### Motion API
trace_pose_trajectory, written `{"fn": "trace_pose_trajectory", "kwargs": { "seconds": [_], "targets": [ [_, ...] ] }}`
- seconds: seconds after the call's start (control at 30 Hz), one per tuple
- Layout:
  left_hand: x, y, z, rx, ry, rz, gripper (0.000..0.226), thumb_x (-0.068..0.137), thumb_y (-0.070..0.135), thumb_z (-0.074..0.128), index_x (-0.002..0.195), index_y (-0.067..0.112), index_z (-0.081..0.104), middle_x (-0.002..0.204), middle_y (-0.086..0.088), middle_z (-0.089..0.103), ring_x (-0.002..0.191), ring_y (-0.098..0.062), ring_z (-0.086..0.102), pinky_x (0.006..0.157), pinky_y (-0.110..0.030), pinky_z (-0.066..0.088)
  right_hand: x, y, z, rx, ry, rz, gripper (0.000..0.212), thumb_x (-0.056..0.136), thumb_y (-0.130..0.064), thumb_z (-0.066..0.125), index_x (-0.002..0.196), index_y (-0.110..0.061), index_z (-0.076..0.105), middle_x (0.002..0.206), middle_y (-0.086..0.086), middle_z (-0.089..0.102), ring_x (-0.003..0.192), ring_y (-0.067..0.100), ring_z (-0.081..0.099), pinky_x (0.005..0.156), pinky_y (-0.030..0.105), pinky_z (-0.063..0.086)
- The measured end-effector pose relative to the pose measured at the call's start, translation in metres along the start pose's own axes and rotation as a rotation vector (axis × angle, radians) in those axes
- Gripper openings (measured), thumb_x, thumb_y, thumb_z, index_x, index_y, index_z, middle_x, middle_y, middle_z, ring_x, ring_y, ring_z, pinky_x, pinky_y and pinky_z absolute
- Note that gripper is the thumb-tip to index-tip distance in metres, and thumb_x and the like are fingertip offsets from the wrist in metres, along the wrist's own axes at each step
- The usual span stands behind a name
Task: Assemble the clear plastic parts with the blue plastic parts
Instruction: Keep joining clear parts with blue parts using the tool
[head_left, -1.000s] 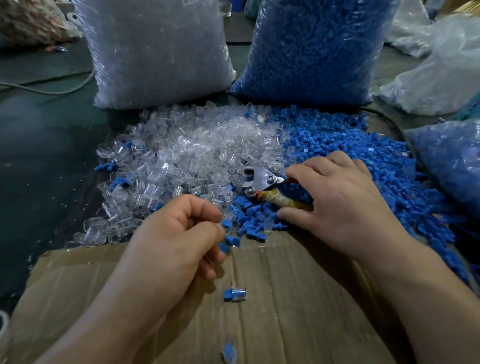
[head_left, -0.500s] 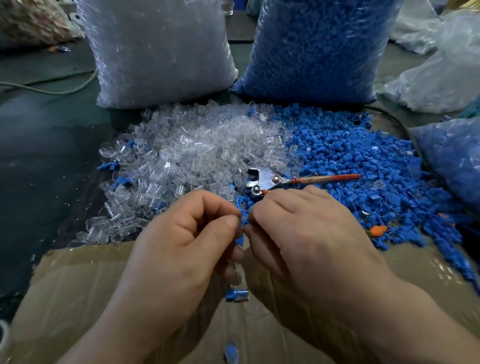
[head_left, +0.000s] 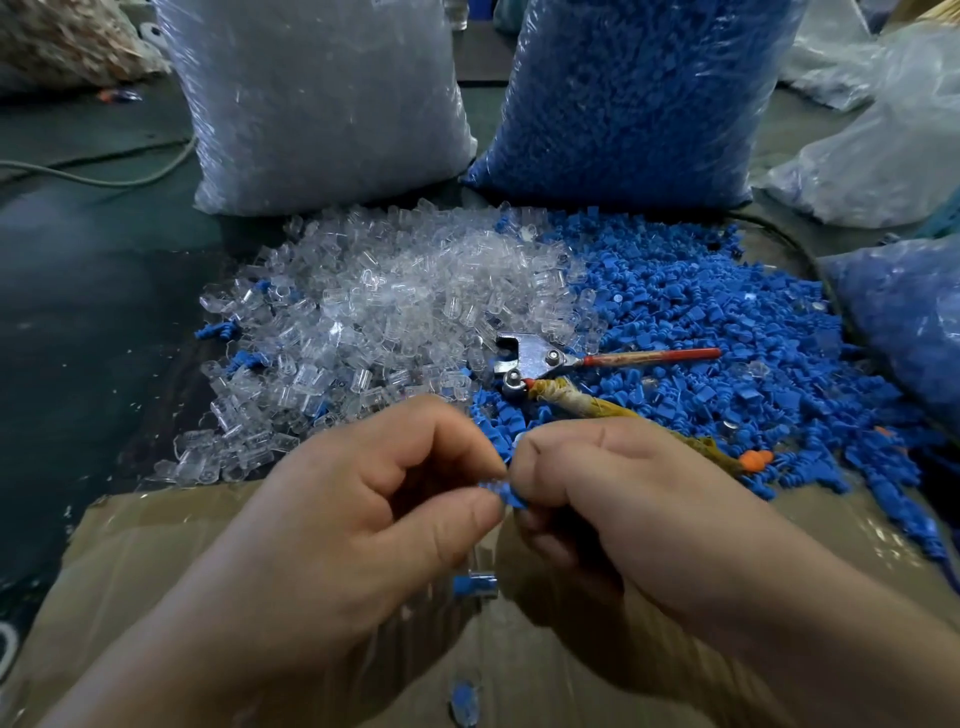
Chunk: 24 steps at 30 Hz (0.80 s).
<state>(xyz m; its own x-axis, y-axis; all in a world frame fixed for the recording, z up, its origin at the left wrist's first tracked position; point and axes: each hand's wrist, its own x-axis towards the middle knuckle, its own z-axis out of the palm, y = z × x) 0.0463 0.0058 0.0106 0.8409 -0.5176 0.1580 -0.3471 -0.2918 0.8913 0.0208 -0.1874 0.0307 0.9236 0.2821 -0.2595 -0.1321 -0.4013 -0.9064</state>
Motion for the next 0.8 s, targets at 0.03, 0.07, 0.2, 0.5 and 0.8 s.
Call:
{"fn": "trace_pose_trajectory", "kwargs": {
  "seconds": [0.03,0.07,0.2,0.5,0.8],
  "targets": [
    [0.000,0.000,-0.002,0.077,-0.020,-0.014,0.020,0.077,0.048,0.065,0.092,0.035,0.067,0.071,0.003,0.068,0.056,-0.011,0.062,0.051,-0.029,0.052,0.001,0.003,-0.003,-0.202,0.037,-0.026,0.023,0.077,-0.036,0.050,0.066,-0.015,0.052,0.051,-0.005,0.049,0.047,0.011,0.045,0.046,0.031,0.038],
    [0.000,-0.002,-0.004,0.169,-0.048,-0.031,0.021,0.075,0.049,0.064,0.091,0.035,0.066,0.072,0.007,0.068,0.057,-0.011,0.061,0.052,-0.027,0.051,0.002,0.005,-0.004,-0.419,0.100,-0.079,0.024,0.082,-0.040,0.049,0.075,-0.018,0.054,0.058,-0.007,0.055,0.052,0.008,0.048,0.051,0.034,0.042],
    [0.002,-0.007,-0.004,0.438,-0.177,-0.035,0.020,0.072,0.047,0.060,0.088,0.037,0.062,0.075,0.020,0.064,0.065,0.000,0.059,0.055,-0.011,0.041,0.002,0.004,0.006,-0.856,0.064,-0.226,0.018,0.091,-0.046,0.043,0.088,-0.028,0.046,0.084,-0.009,0.056,0.078,0.014,0.053,0.065,0.036,0.043],
    [0.002,-0.001,-0.005,0.440,-0.207,-0.064,0.031,0.074,0.062,0.056,0.090,0.037,0.064,0.079,0.020,0.066,0.069,0.000,0.063,0.058,-0.020,0.050,-0.002,0.007,-0.002,-0.947,-0.016,-0.154,0.026,0.085,-0.051,0.040,0.087,-0.026,0.048,0.081,-0.007,0.055,0.078,0.017,0.053,0.067,0.036,0.047],
    [0.009,-0.014,0.015,0.902,0.119,-0.137,0.066,0.076,0.071,0.041,0.137,0.047,0.046,0.106,0.021,0.059,0.089,-0.007,0.063,0.069,-0.027,0.047,0.027,0.025,0.005,-1.070,0.363,-0.197,0.030,0.093,-0.060,0.039,0.106,-0.034,0.040,0.091,-0.010,0.050,0.083,0.022,0.060,0.051,0.034,0.027]
  ]
}}
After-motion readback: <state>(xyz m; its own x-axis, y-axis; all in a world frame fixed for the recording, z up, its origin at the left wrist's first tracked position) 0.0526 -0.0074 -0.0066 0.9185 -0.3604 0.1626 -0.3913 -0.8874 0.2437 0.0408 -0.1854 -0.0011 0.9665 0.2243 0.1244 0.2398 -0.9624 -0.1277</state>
